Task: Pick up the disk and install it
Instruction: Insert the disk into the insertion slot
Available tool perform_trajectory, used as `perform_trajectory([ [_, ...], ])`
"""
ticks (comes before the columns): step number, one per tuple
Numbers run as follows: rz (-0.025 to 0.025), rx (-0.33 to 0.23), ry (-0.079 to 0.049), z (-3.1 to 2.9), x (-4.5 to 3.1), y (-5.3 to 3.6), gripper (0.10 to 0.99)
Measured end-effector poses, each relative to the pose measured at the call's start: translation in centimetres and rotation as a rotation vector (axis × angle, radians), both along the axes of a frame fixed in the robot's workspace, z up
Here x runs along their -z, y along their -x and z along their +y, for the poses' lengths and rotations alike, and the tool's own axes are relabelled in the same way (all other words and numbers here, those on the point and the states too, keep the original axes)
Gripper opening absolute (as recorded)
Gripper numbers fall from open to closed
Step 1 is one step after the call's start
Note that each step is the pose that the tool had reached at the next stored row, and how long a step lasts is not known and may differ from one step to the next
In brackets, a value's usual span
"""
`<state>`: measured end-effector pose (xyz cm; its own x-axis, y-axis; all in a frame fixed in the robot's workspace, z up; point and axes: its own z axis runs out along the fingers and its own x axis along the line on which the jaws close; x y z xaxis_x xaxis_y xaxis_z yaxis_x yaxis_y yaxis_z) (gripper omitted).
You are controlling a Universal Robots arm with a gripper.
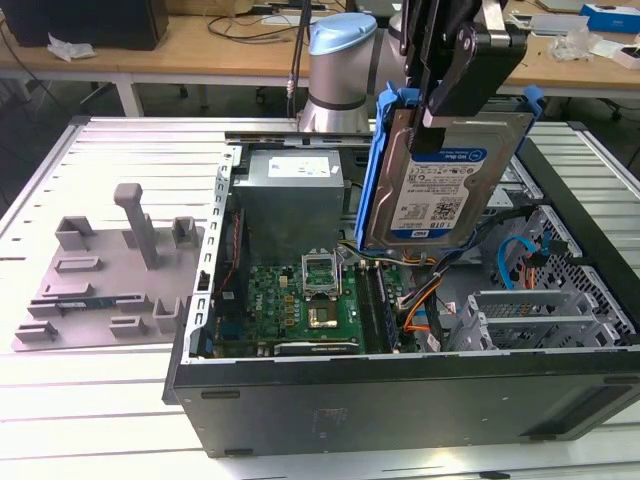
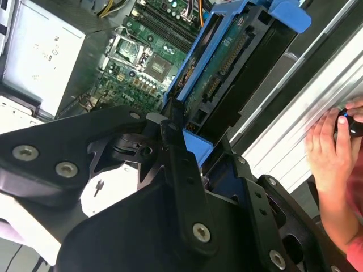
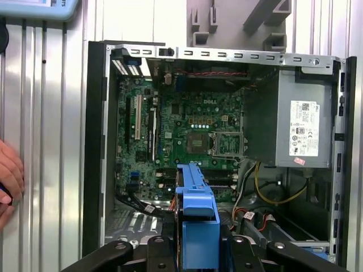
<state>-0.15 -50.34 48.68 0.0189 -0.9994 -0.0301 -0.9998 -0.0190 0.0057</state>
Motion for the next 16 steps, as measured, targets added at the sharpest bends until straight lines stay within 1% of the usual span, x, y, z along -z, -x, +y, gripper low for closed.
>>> perform_trajectory([
  [4,-0.0014,0.012,-0.001,-0.18,0.19,0.01,0.369],
  [10,-0.0023,0.03,-0.002,-0.94,0.24,-0.15,0.369],
  [16,-0.0023,0.032,-0.003,-1.48,0.24,-0.84,0.369],
])
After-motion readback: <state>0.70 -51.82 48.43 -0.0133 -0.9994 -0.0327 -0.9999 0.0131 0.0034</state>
